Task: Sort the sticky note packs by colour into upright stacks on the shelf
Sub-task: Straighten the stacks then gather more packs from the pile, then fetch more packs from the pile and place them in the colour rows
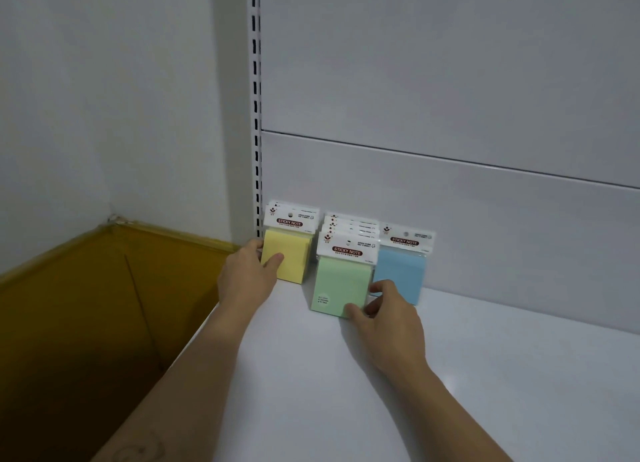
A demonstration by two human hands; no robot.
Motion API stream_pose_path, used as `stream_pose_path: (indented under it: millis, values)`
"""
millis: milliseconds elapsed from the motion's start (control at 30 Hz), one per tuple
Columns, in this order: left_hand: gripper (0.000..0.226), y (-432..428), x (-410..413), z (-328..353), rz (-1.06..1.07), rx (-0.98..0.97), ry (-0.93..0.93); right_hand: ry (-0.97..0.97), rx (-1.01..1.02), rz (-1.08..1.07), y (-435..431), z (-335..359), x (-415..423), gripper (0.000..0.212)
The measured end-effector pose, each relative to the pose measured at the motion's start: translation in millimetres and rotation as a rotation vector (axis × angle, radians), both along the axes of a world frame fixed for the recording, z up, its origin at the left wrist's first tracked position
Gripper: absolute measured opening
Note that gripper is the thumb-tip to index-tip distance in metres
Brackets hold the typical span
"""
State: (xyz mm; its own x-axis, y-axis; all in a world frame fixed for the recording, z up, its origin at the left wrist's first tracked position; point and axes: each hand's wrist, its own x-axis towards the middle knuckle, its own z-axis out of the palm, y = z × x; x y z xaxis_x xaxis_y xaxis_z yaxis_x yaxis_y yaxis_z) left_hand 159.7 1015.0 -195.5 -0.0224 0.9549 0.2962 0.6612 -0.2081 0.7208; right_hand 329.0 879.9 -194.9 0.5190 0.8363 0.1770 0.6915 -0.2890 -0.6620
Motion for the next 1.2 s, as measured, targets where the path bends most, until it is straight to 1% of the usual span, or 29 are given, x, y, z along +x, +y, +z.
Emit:
stream_pose_path:
  millis: [167,267,333,500,600,667,800,900,1000,1200]
  values:
    - [0.043,-3.2,-4.3,2.2,-0.031,-0.016,0.037,-0.015,-0.022,-0.015,0.7,0.8,-1.9,0.035]
    - [0.049,-11.3,-5.5,8.5,-0.029,0.115,0.159,-0.031,-0.036,-0.011,0.1,1.3,-2.1,0.036]
    - [0.051,-19.1,-4.3,15.4,-0.060,0.223,0.184,-0.039,-0.036,0.000,-1.2,2.7,-2.3,0.038]
    - [0.050,-42.6,7.6,30.8,-0.251,0.391,0.216,-0.026,-0.038,0.022,-9.5,11.4,2.4,0.050]
    - [0.055,-56.4,18.0,38.3,-0.398,0.416,0.296,-0.096,-0.011,0.001,-18.2,23.2,15.3,0.060]
    - [0.055,-63.8,26.3,42.8,-0.459,0.439,0.329,-0.167,-0.011,-0.006,-27.2,36.0,25.4,0.065]
    - [0.053,-77.0,51.5,58.3,-0.564,0.524,0.363,-0.377,-0.028,0.026,-54.6,65.3,49.4,0.073]
    - [0.058,-91.6,78.4,75.6,-0.670,0.535,0.423,-0.408,-0.055,-0.049,-83.9,84.1,74.7,0.075]
    - [0.068,-109.4,111.3,91.9,-0.787,0.570,0.469,-0.424,-0.073,-0.133,-114.5,98.4,99.9,0.075]
    - [0.057,-154.0,182.9,107.6,-0.957,0.557,0.504,-0.430,-0.124,-0.311,-178.4,112.3,147.8,0.076]
